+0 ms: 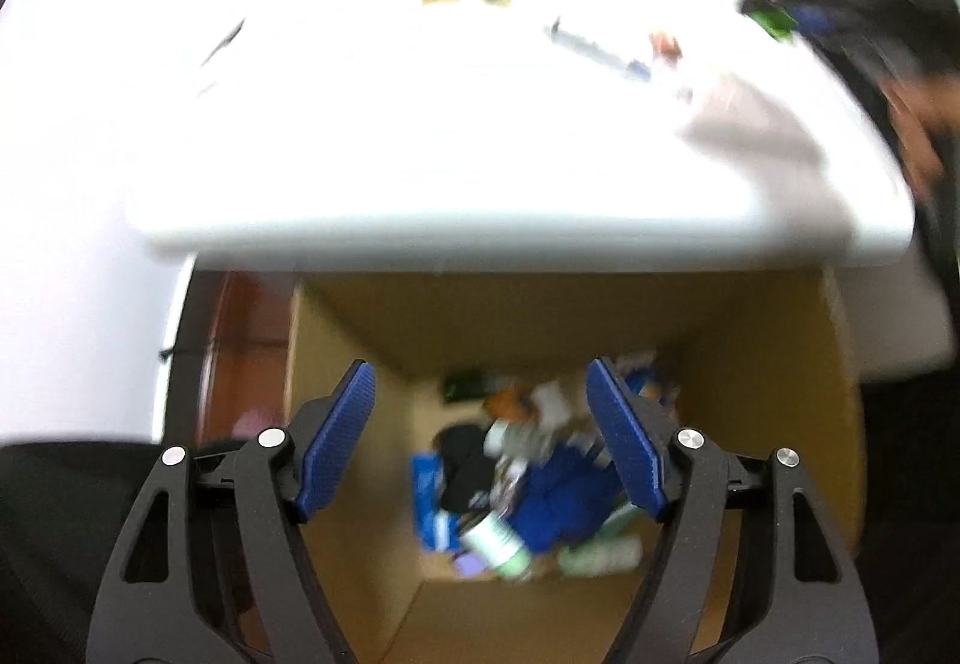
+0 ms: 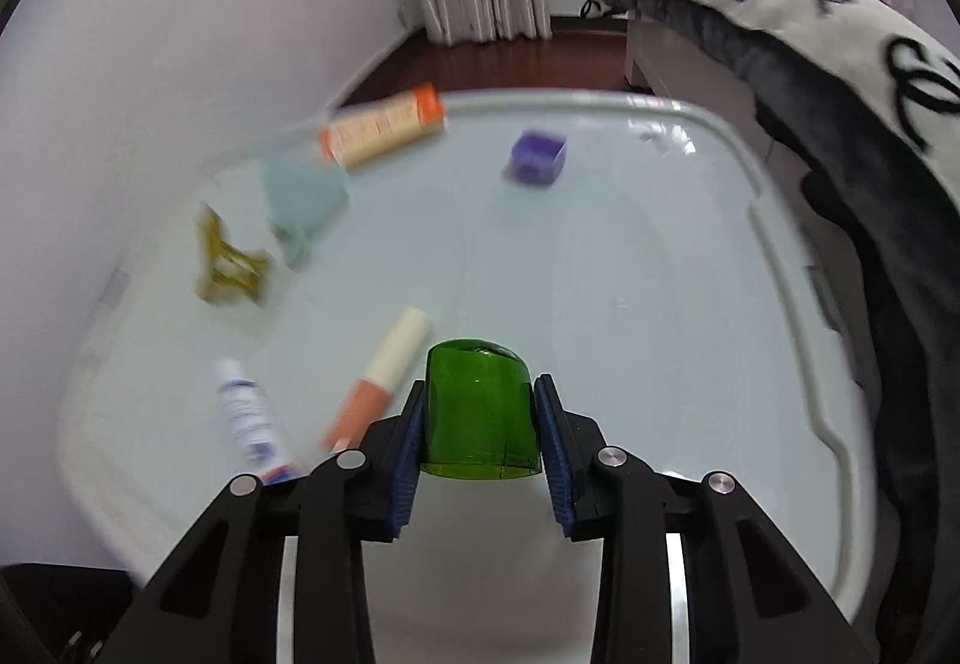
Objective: Collect trash
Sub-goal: 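Grasp the green plastic cap on the lid with the right gripper, then grasp the white-blue ointment tube with the left gripper while the right gripper holds the green cap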
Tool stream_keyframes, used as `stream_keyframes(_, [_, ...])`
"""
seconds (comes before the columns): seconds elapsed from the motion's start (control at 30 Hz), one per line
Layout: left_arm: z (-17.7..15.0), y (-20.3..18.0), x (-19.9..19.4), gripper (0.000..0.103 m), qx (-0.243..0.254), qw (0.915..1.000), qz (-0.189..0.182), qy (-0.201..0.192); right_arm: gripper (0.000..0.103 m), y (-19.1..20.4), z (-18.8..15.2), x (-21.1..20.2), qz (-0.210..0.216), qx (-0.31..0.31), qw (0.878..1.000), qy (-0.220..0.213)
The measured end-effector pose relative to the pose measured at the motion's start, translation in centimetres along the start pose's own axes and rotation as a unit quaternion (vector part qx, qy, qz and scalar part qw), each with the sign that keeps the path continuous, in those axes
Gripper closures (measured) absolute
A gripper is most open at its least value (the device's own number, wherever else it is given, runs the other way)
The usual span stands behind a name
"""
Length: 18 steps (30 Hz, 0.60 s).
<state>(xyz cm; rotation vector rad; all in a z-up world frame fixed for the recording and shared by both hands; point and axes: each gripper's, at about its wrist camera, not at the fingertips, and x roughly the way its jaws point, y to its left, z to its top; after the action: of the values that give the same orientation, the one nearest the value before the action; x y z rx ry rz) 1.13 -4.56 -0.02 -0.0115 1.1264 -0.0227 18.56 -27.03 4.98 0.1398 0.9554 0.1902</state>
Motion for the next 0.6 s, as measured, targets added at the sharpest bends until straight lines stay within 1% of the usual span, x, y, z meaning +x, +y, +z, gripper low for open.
stream_keyframes(0.07, [3.2,-0.8,0.2,0.03,-0.025,0.9996,-0.013,-0.007,0.068,-1.1,-0.1,-3.4,0.025,0.013,0.999,-0.035])
stream_keyframes(0.13, [6.9,-1.8,0.8,0.025,-0.058,0.9981,-0.016,-0.016,0.068,-2.1,-0.4,-5.3,0.038,0.024,0.997,-0.059])
stream_keyframes(0.2, [10.6,-2.7,2.1,0.023,-0.098,0.9948,-0.013,-0.021,0.068,-3.2,-0.6,-6.4,0.055,0.041,0.995,-0.071])
stream_keyframes(0.23, [12.1,-3.1,3.0,0.022,-0.116,0.9931,-0.009,-0.015,0.068,-3.5,-0.6,-6.7,0.06,0.048,0.994,-0.073])
stream_keyframes(0.3, [13.9,-3.5,4.7,0.022,-0.148,0.989,0.001,-0.002,0.068,-4.3,-0.6,-7.1,0.07,0.058,0.993,-0.077])
stream_keyframes(0.37, [15.5,-3.8,6.9,0.022,-0.19,0.9816,0.013,0.011,0.068,-4.7,-0.4,-7.4,0.079,0.067,0.991,-0.082])
stream_keyframes(0.4, [15.9,-3.7,7.6,0.022,-0.203,0.9789,0.016,0.013,0.068,-4.8,-0.3,-7.6,0.085,0.07,0.99,-0.084])
stream_keyframes(0.43, [16.4,-3.9,8.1,0.019,-0.212,0.9766,0.033,0.005,0.068,-4.9,-0.3,-7.7,0.09,0.072,0.99,-0.085])
stream_keyframes(0.5, [17.2,-4.6,8.8,0.02,-0.204,0.9764,0.069,-0.007,0.068,-4.9,-0.1,-7.9,0.099,0.074,0.989,-0.086])
stream_keyframes(0.53, [17.3,-5.0,9.2,0.031,-0.193,0.9762,0.099,-0.014,0.068,-4.9,-0.1,-8.0,0.105,0.075,0.988,-0.086])
stream_keyframes(0.57, [17.2,-5.3,9.1,0.047,-0.184,0.9759,0.113,-0.031,0.068,-5.0,0.0,-8.2,0.109,0.077,0.987,-0.087])
stream_keyframes(0.6, [17.0,-5.3,9.0,0.058,-0.18,0.976,0.115,-0.041,0.068,-5.1,0.1,-8.3,0.11,0.079,0.987,-0.09])
